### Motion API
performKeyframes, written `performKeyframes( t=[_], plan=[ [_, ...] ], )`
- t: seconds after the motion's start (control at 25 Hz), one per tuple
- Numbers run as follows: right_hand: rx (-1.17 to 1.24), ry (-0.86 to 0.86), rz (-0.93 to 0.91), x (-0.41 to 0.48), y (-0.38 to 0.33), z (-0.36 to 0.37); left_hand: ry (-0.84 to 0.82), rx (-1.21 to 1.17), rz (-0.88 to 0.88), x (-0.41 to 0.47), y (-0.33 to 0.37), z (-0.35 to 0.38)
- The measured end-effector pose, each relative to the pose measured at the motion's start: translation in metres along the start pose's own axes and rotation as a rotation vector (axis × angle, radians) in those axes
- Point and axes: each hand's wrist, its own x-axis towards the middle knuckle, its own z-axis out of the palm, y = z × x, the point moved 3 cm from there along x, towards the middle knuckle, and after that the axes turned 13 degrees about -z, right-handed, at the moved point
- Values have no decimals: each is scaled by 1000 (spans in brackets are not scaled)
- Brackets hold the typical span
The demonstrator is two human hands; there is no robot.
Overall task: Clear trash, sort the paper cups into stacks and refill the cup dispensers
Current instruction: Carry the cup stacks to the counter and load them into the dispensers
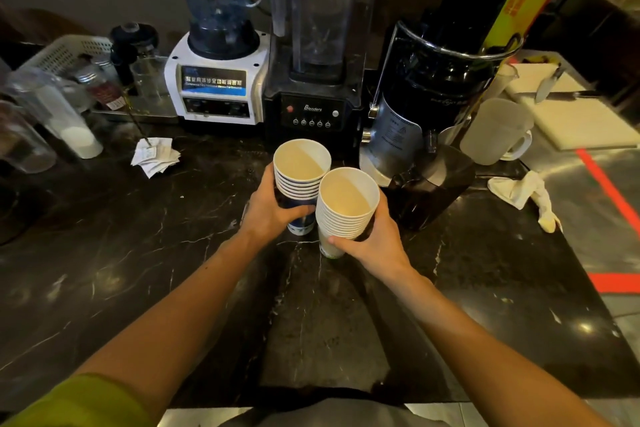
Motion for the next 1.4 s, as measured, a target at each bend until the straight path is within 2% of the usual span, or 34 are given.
performKeyframes(
  t=[0.12, 0.28, 0.44, 0.48, 0.64, 0.72, 0.84, 0.88, 1.04, 1.4],
  plan=[
    [15, 89, 4, -13, -7, -12, -29, -52, 32, -12, 10, 4],
    [27, 292, 34, -47, -13, -52, -138, -46, 98, -27, 33, 34],
    [-44, 521, 62, -112, -10, -116, -357, -28, 146, -47, 76, 118],
    [-53, 538, 63, -115, -12, -119, -360, -34, 140, -50, 81, 119],
    [-92, 794, 118, -194, 2, -201, -539, 29, 243, -83, 133, 224],
    [-81, 843, 142, -216, 11, -220, -563, 50, 252, -96, 147, 249],
    [-108, 1035, 171, -297, 28, -290, -726, 102, 314, -136, 177, 359],
    [-100, 1037, 196, -295, 30, -290, -732, 85, 306, -137, 180, 357],
    [-164, 1313, 245, -407, 44, -368, -938, 127, 380, -214, 218, 498],
    [-378, 1664, 451, -557, 34, -428, -1387, 164, 494, -352, 259, 664]
  ],
)
